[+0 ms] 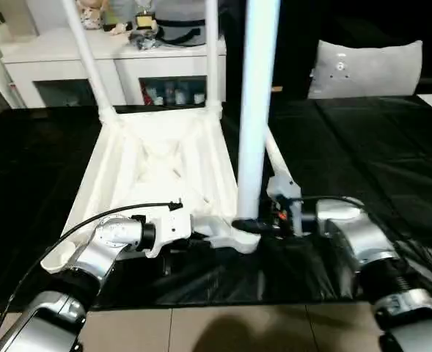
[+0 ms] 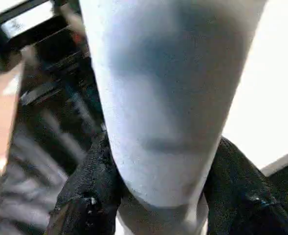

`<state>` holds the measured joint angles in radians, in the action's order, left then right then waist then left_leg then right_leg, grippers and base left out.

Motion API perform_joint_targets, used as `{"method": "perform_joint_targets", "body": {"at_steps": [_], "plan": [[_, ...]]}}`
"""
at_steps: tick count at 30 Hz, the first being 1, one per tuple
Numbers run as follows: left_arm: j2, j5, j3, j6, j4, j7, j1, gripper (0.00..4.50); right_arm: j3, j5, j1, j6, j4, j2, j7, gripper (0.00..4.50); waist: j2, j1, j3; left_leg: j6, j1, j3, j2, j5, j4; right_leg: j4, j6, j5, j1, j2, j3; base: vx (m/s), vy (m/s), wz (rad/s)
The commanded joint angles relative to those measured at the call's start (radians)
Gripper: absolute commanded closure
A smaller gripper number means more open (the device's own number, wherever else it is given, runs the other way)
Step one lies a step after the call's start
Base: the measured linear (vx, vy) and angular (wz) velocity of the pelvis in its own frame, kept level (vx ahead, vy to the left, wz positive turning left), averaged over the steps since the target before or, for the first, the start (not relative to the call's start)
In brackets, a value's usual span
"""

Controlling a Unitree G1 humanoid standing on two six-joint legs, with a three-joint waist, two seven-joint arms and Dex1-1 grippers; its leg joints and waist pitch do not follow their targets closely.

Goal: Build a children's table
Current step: Rotate leg to tighten

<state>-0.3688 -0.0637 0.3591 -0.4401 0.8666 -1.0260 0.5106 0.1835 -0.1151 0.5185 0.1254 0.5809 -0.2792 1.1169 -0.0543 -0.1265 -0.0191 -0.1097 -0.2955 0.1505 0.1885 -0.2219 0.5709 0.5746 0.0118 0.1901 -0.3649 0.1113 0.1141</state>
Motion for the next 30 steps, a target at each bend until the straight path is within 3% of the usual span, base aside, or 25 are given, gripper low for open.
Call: {"method": "perform_joint_targets", "body": {"at_steps": [1,2,3,4,5,6,7,8,9,10,11,12,13,14,17,18,20,21,22,23,24,25,27,28,30], "plan": [[0.029,-0.08,0.011,0.061,0.173,0.192,-0.019,4.5,0.034,-0.043,0.015,0.017,-0.007,0.065,0.019,2.43,0.033,0.024,0.007,0.04,0.036,0.004,-0.008,-0.424,-0.027,-0.178,-0.11,0.846,-0.034,0.03,0.036,-0.08,-0.003,0.06],[0.025,-0.078,0.0,0.053,0.192,0.202,0.001,4.5,0.027,-0.043,0.018,0.0,-0.002,0.064,0.013,1.97,0.022,0.05,0.003,0.048,0.033,-0.001,0.0,-0.478,-0.019,-0.206,-0.142,0.834,-0.025,0.017,0.089,-0.08,-0.003,0.06],[0.022,-0.079,-0.002,0.046,0.203,0.199,0.01,4.5,0.025,-0.043,0.018,-0.007,-0.003,0.062,0.014,1.97,-0.016,0.065,0.0,0.051,0.019,-0.017,0.052,-0.638,-0.061,-0.177,-0.134,0.698,0.017,-0.006,0.148,-0.08,0.0,0.06],[0.015,-0.077,-0.005,0.04,0.201,0.191,0.008,4.5,0.025,-0.043,0.017,-0.008,-0.003,0.062,0.015,1.84,-0.04,0.018,0.009,0.04,-0.112,-0.034,0.12,-0.789,-0.169,0.11,-0.037,0.442,0.134,0.011,0.062,0.02,0.061,-0.03],[-0.035,-0.055,-0.027,0.0,0.174,0.128,-0.011,4.5,0.023,-0.044,0.014,-0.011,-0.011,0.057,0.02,1.84,-0.041,-0.046,0.008,-0.032,-0.14,0.055,0.075,-0.932,-0.208,0.15,0.025,0.213,0.104,-0.028,0.044,0.02,0.061,-0.03],[-0.062,-0.04,-0.038,-0.017,0.152,0.088,-0.024,4.5,0.023,-0.044,0.011,-0.012,-0.016,0.054,0.024,1.64,0.004,-0.038,0.045,0.014,-0.044,0.03,0.069,-0.7,-0.155,0.132,-0.022,0.416,0.084,0.013,-0.076,0.0,0.0,0.0],[-0.081,-0.033,-0.043,-0.032,0.141,0.06,-0.031,4.5,0.021,-0.042,0.008,-0.015,-0.022,0.052,0.027,1.54,0.084,-0.017,0.039,-0.001,0.006,0.017,0.048,-0.517,-0.074,0.036,-0.078,0.708,0.027,0.062,-0.098,0.005,-0.115,-0.13],[-0.092,-0.028,-0.045,-0.041,0.137,0.036,-0.034,4.5,0.019,-0.041,0.005,-0.017,-0.028,0.05,0.03,1.48,0.054,-0.023,0.008,0.005,0.03,0.001,0.012,-0.296,0.076,-0.127,-0.027,1.033,-0.052,0.18,-0.116,0.005,-0.115,-0.13],[-0.098,-0.023,-0.047,-0.04,0.139,0.019,-0.035,4.5,0.018,-0.04,0.002,-0.02,-0.033,0.047,0.032,1.48,0.072,-0.028,0.021,0.051,-0.079,-0.036,0.009,-0.001,0.068,-0.082,-0.028,0.979,0.036,0.167,-0.133,0.091,-0.065,-0.43],[-0.104,-0.02,-0.05,-0.057,0.159,0.009,-0.032,4.5,0.013,-0.039,-0.005,-0.018,-0.045,0.044,0.031,1.43,0.031,-0.035,0.029,-0.004,-0.084,-0.026,0.031,0.039,-0.049,-0.042,0.025,0.566,0.034,0.064,-0.072,0.086,0.021,-0.36],[-0.104,-0.02,-0.05,-0.057,0.159,0.009,-0.032,4.21,0.013,-0.039,-0.005,-0.018,-0.045,0.044,0.031,1.33,0.031,-0.035,0.029,-0.004,-0.084,-0.026,0.031,0.039,-0.049,-0.042,0.025,0.566,0.034,0.064,-0.072,0.086,0.021,-0.36],[-0.105,-0.02,-0.052,-0.063,0.166,0.009,-0.031,3.92,0.012,-0.039,-0.007,-0.018,-0.049,0.043,0.031,1.1,0.014,-0.022,0.032,-0.001,-0.087,-0.034,0.037,-0.117,-0.076,-0.018,0.066,0.392,0.041,0.04,-0.066,0.0,0.0,0.0],[-0.105,-0.015,-0.058,-0.071,0.179,0.004,-0.029,3.92,0.011,-0.041,-0.011,-0.02,-0.054,0.041,0.029,1.06,0.017,-0.012,0.039,0.007,-0.07,-0.026,0.038,-0.24,-0.076,-0.016,0.115,0.286,0.038,0.041,-0.076,0.0,0.0,0.0],[-0.107,-0.008,-0.065,-0.08,0.191,-0.003,-0.026,3.92,0.008,-0.043,-0.015,-0.022,-0.061,0.038,0.028,1.06,0.02,-0.013,0.041,0.019,-0.07,-0.022,0.034,-0.225,-0.074,-0.019,0.119,0.262,0.044,0.042,-0.077,0.0,0.0,0.0],[-0.122,0.017,-0.083,-0.085,0.174,-0.036,-0.028,3.48,0.003,-0.049,-0.022,-0.024,-0.074,0.033,0.028,0.66,0.015,-0.018,0.046,0.05,-0.074,-0.014,0.035,-0.129,-0.07,-0.021,0.12,0.171,0.048,0.044,-0.075,0.0,0.0,0.0],[-0.14,0.048,-0.098,-0.056,0.104,-0.075,-0.037,3.44,0.001,-0.051,-0.026,-0.024,-0.08,0.031,0.029,0.63,0.014,-0.021,0.047,0.051,-0.074,-0.009,0.04,-0.105,-0.068,-0.016,0.124,0.121,0.048,0.046,-0.074,0.0,0.0,0.0],[-0.184,0.134,-0.111,0.161,-0.228,-0.144,-0.049,3.25,-0.005,-0.056,-0.032,-0.024,-0.094,0.025,0.028,0.44,0.008,-0.021,0.059,0.041,-0.07,-0.009,0.05,-0.067,-0.065,0.0,0.138,0.022,0.051,0.045,-0.073,0.0,0.0,0.0],[-0.187,0.139,-0.112,0.174,-0.248,-0.148,-0.049,3.11,-0.006,-0.056,-0.032,-0.024,-0.095,0.025,0.028,0.32,0.008,-0.018,0.062,0.043,-0.071,-0.01,0.05,-0.034,-0.062,0.006,0.152,-0.046,0.049,0.041,-0.071,0.051,-0.005,-0.03],[-0.201,0.175,-0.111,0.314,-0.416,-0.16,-0.029,3.03,-0.01,-0.061,-0.033,-0.021,-0.101,0.022,0.027,0.2,0.006,-0.015,0.076,0.062,-0.064,-0.004,0.04,0.095,-0.036,0.031,0.189,-0.302,0.044,0.02,-0.069,0.0,0.0,0.0],[-0.204,0.183,-0.11,0.353,-0.46,-0.162,-0.021,3.03,-0.011,-0.062,-0.033,-0.021,-0.103,0.021,0.027,0.2,0.006,-0.018,0.081,0.071,-0.069,-0.008,0.039,0.153,-0.031,0.04,0.197,-0.384,0.047,0.017,-0.064,0.0,0.0,0.0],[-0.208,0.194,-0.108,0.4,-0.514,-0.163,-0.012,3.02,-0.012,-0.064,-0.034,-0.02,-0.105,0.02,0.026,0.13,0.003,-0.022,0.088,0.081,-0.062,-0.007,0.04,0.2,-0.021,0.046,0.207,-0.455,0.039,0.01,-0.061,0.0,0.0,0.0],[-0.213,0.21,-0.107,0.465,-0.58,-0.16,0.002,2.73,-0.017,-0.067,-0.035,-0.019,-0.112,0.019,0.023,0.01,0.008,-0.028,0.084,0.123,-0.077,-0.005,0.031,0.282,-0.006,0.059,0.227,-0.552,0.031,0.002,-0.056,0.0,0.0,0.0],[-0.212,0.241,-0.105,0.531,-0.655,-0.153,0.004,2.61,-0.023,-0.07,-0.044,-0.02,-0.136,0.015,0.015,0.0,0.015,-0.028,0.072,0.121,-0.088,0.001,0.027,0.211,-0.011,0.05,0.227,-0.488,0.032,0.008,-0.056,0.0,0.0,0.0],[-0.208,0.261,-0.105,0.551,-0.687,-0.141,-0.007,2.57,-0.026,-0.075,-0.055,-0.016,-0.16,0.013,0.01,0.0,0.019,-0.025,0.067,0.114,-0.087,0.004,0.028,0.126,-0.018,0.04,0.223,-0.404,0.034,0.012,-0.058,0.0,0.0,0.0],[-0.208,0.263,-0.105,0.553,-0.69,-0.14,-0.008,2.43,-0.027,-0.075,-0.057,-0.016,-0.163,0.013,0.01,0.0,0.018,-0.02,0.064,0.104,-0.089,0.003,0.031,0.08,-0.024,0.036,0.215,-0.339,0.04,0.016,-0.059,0.0,0.0,0.0]]}}
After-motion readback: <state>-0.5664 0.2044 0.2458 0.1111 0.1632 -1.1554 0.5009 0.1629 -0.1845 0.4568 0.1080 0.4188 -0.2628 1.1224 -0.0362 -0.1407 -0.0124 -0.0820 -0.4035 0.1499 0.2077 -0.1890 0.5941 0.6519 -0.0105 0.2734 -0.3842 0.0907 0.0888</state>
